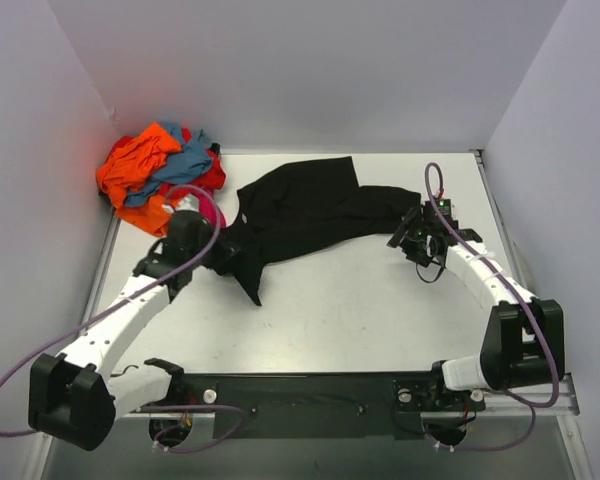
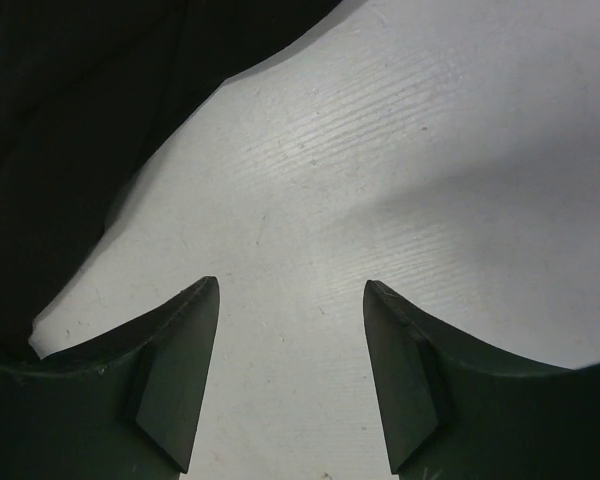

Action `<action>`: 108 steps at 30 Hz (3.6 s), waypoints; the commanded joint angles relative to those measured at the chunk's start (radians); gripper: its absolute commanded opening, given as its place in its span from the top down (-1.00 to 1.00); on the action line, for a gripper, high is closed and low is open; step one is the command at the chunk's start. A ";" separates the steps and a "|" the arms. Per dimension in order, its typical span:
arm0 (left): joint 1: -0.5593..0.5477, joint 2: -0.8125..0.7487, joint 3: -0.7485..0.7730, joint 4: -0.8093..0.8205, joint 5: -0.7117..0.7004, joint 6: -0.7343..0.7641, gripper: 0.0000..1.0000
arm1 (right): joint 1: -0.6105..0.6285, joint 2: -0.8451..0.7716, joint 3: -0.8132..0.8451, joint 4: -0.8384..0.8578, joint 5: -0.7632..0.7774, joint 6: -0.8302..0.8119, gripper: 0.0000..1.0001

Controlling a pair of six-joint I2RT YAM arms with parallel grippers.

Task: Fold and stack the t-shirts
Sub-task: Flatten out the tshirt

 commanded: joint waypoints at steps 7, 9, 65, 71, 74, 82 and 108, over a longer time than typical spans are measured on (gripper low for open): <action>0.350 -0.014 0.379 -0.168 0.222 0.201 1.00 | 0.012 0.206 0.095 0.043 -0.053 0.079 -0.06; 0.372 0.003 0.421 -0.131 0.248 0.176 1.00 | 0.031 0.249 0.130 0.038 -0.046 0.076 -0.07; 0.358 0.233 0.615 0.116 0.109 0.082 1.00 | 0.160 0.308 0.505 -0.291 0.026 -0.008 1.00; 0.335 0.216 0.458 0.146 0.073 0.082 1.00 | 0.065 0.301 0.653 -0.359 -0.076 -0.017 1.00; 0.301 0.250 0.449 0.162 0.058 0.085 0.89 | 0.048 0.505 0.930 -0.477 -0.098 -0.077 -0.10; 0.240 0.316 0.401 0.126 0.041 0.124 -0.21 | 0.077 0.369 0.696 -0.422 -0.004 -0.091 -0.26; 0.263 0.588 0.179 0.358 0.099 0.221 0.63 | 0.195 0.004 0.009 -0.178 0.174 -0.037 -0.24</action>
